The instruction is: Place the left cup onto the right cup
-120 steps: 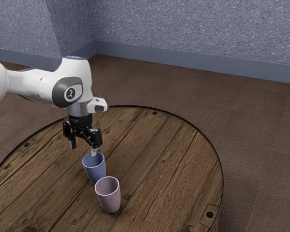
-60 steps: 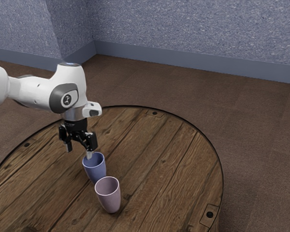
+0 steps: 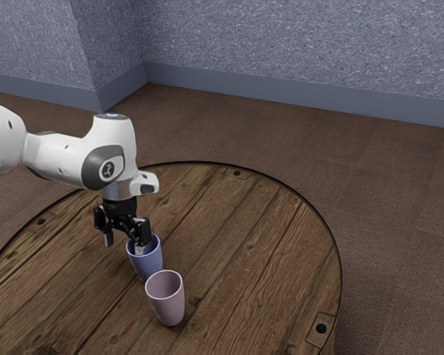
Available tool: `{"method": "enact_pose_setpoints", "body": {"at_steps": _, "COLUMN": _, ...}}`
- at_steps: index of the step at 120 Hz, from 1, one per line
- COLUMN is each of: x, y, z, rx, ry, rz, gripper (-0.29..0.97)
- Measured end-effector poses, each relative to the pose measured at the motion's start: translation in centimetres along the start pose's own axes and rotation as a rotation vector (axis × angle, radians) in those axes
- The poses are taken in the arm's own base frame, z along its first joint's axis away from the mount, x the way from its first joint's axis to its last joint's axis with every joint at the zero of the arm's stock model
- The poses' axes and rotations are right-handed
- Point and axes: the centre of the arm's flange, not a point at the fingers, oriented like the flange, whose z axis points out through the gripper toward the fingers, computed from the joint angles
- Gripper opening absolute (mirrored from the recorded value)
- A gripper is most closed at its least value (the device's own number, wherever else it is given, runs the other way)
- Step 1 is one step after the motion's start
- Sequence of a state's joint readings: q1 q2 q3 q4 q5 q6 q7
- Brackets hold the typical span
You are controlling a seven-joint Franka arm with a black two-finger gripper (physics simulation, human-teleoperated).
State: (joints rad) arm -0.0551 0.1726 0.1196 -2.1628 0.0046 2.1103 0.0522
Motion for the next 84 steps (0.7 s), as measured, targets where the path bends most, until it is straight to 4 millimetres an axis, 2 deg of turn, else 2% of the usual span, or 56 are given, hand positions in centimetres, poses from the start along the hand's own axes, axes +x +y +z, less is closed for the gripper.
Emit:
{"method": "enact_pose_setpoints", "body": {"at_steps": 25, "x": 0.3, "y": -0.1, "z": -0.4, "rx": 0.0, "ry": 0.02, "rz": 0.001, "gripper": 0.21}}
{"method": "enact_pose_setpoints", "body": {"at_steps": 37, "x": 0.4, "y": 0.0, "z": -0.4, "rx": 0.0, "ry": 0.026, "rz": 0.001, "gripper": 0.07}}
{"method": "enact_pose_setpoints", "body": {"at_steps": 53, "x": 0.6, "y": 0.3, "z": -0.7, "rx": 0.002, "ry": 0.034, "rz": 0.002, "gripper": -0.02}}
{"method": "enact_pose_setpoints", "body": {"at_steps": 72, "x": 0.8, "y": 0.4, "z": -1.3, "rx": 0.008, "ry": 0.048, "rz": 0.002, "gripper": -0.07}}
{"method": "enact_pose_setpoints", "body": {"at_steps": 84, "x": 1.1, "y": 0.8, "z": -2.7, "rx": 0.016, "ry": 0.074, "rz": 0.009, "gripper": -0.09}}
